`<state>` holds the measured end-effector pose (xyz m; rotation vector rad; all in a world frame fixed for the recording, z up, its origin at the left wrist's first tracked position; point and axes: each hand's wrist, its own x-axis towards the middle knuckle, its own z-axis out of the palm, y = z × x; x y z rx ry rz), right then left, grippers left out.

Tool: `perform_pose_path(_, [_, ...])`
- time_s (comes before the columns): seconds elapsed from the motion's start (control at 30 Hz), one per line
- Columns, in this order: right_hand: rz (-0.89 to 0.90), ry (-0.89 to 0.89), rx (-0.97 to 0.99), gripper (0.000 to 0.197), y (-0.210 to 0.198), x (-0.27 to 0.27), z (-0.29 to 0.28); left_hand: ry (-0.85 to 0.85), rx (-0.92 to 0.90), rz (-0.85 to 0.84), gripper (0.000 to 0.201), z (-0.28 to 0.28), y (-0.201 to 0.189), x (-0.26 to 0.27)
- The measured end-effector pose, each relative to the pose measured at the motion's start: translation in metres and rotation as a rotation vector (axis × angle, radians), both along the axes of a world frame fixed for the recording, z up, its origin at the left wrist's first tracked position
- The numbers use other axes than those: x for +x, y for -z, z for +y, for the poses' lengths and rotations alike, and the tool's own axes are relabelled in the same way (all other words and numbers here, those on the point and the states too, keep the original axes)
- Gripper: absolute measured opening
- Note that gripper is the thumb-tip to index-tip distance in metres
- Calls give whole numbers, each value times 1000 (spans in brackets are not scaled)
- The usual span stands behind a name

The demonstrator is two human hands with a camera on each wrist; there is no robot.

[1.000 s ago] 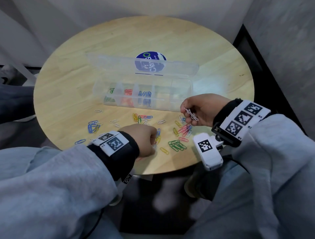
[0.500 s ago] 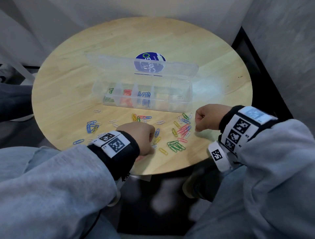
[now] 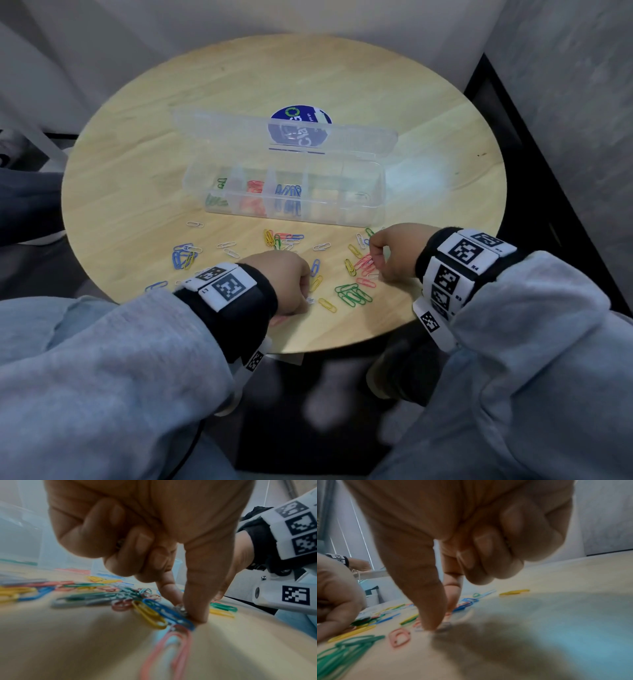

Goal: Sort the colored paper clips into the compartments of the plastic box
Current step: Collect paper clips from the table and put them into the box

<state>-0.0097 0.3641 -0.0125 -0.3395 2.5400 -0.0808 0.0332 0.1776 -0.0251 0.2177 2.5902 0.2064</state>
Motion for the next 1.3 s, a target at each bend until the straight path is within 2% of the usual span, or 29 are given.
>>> perform_pose_path(0.17, [-23, -46, 40, 17, 4, 0, -3, 1, 9, -34, 19, 0, 0, 0])
perform_pose_path(0.27, [-44, -13, 51, 19, 6, 0, -5, 5, 7, -40, 18, 1, -2, 1])
perform_pose_path(0.37, [-144, 104, -80, 17, -6, -4, 3, -22, 64, -70, 20, -1, -3, 1])
perform_pose_path(0.47, [-233, 275, -324, 19, -20, -14, 16, -94, 182, -93, 16, -5, -7, -1])
perform_pose_path(0.57, [-270, 517, -621, 21, -25, -20, 26, -225, 374, -140, 18, -12, -19, -5])
perform_pose_path(0.7, [-275, 715, -876, 31, -28, -25, 31, -534, 874, -243, 28, -22, -32, -13])
perform_pose_path(0.77, [-269, 795, -983, 30, -30, -27, 33, -666, 1023, -246, 31, -26, -35, -16])
perform_pose_path(0.87, [-235, 881, -1076, 25, -32, -29, 35, -803, 1183, -274, 27, -27, -39, -17])
perform_pose_path(0.97, [-236, 910, -1065, 32, -32, -29, 34, -904, 1289, -334, 22, -25, -42, -16])
perform_pose_path(1.07, [-269, 978, -1127, 34, -31, -26, 32, -987, 1353, -384, 23, -24, -42, -17])
perform_pose_path(1.17, [-324, 982, -1181, 28, -30, -25, 31, -1024, 1335, -387, 23, -22, -42, -19])
perform_pose_path(1.23, [-321, 950, -1157, 24, -29, -26, 31, -997, 1256, -361, 20, -17, -41, -21])
perform_pose_path(1.3, [-297, 916, -1082, 25, -26, -30, 33, -914, 1089, -312, 16, -11, -37, -23])
